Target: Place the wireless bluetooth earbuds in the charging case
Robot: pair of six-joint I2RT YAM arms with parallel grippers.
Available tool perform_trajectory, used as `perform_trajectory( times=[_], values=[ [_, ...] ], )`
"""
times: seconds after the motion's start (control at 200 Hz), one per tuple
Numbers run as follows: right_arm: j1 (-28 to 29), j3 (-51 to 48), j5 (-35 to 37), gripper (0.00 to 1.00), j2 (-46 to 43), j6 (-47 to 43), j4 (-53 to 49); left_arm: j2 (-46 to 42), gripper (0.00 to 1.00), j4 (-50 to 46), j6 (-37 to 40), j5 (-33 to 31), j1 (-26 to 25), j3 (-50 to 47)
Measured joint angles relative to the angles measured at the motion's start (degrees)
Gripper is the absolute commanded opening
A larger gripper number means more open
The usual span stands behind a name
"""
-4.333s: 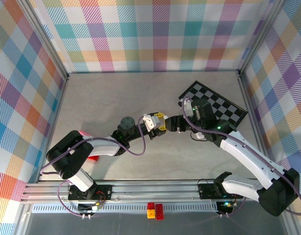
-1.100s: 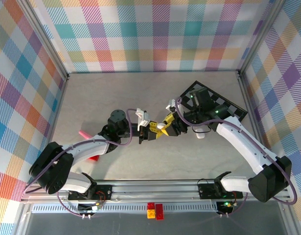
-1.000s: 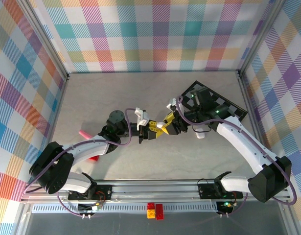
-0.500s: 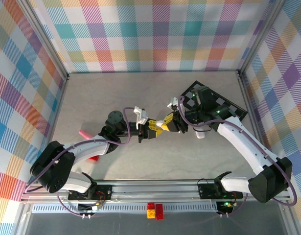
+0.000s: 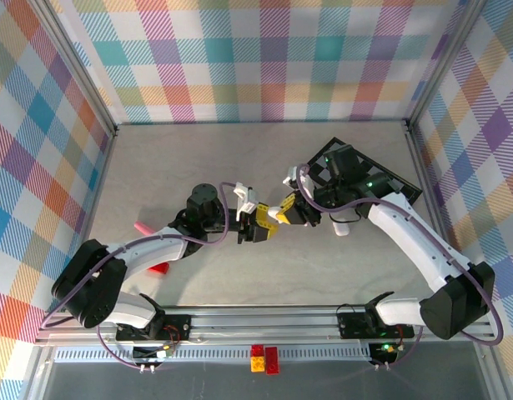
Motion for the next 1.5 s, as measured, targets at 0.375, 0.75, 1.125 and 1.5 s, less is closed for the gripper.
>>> perform_trajectory(
  times=[0.375,0.75,1.125,1.5],
  values=[
    [0.81,0.37,1.03,0.14,1.62,-1.73,-2.69,-0.52,0.46,-1.2,0.37,1.33,0.0,0.83],
    [0.96,0.42,1.9,0.13,2.08,-1.88,-3.28,0.35,0.44,0.26,-1.11,2.58,0.0,1.03],
    [0.96,0.42,2.32,0.12,1.33,-1.9,-3.15,0.35,0.31,-0.37,-0.28,2.54,0.0,1.03],
    [1.22,-0.35,7.58,0.57,0.37,2.19,1.42,0.35,0.01,1.44,-0.87,2.36,0.02,1.03]
  ],
)
